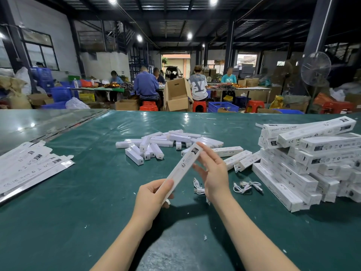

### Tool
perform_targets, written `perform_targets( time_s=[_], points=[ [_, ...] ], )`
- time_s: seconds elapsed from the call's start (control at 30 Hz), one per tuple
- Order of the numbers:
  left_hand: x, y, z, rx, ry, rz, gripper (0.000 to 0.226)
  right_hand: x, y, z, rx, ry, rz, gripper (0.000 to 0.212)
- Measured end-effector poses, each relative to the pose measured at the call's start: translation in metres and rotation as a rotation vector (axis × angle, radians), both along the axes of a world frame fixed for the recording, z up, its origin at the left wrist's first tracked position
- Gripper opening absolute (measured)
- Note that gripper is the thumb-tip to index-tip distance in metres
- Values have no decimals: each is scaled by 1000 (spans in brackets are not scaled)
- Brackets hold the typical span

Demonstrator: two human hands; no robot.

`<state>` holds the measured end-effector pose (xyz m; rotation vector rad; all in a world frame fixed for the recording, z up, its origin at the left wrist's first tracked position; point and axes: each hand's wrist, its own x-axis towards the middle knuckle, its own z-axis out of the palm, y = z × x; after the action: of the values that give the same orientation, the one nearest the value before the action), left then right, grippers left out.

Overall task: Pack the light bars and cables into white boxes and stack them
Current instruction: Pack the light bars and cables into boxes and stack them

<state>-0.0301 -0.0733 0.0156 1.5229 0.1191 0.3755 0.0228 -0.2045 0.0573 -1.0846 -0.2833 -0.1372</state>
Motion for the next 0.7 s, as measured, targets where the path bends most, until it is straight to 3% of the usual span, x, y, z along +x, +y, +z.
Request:
perform_targets(
  time_s=[0.17,0.3,0.4,0.47,0.53,0.6,0.7],
  points=[
    [1,0,-1,-52,-12,11,27,-3,0,5,-123,-91,9,27],
    [2,1,0,-51,-13,-5,28,6,-22,14,-500,-123,-47,32],
    [6,5,2,-241,-41,78,16,12,-51,22,-777,-102,154,28],
    [8,11,4,-454,-43,135,15,14,-64,23,-807,-55,248,20],
    [8,18,5,-667,-50,153,21,17,-68,20,-689,26,217,19],
    [8,23,6,-784,-52,162,25,20,-67,19,-414,158,130,16],
    [10,27,3,-829,-29,138,26,23,-66,31,360,386,113,12]
  ],
)
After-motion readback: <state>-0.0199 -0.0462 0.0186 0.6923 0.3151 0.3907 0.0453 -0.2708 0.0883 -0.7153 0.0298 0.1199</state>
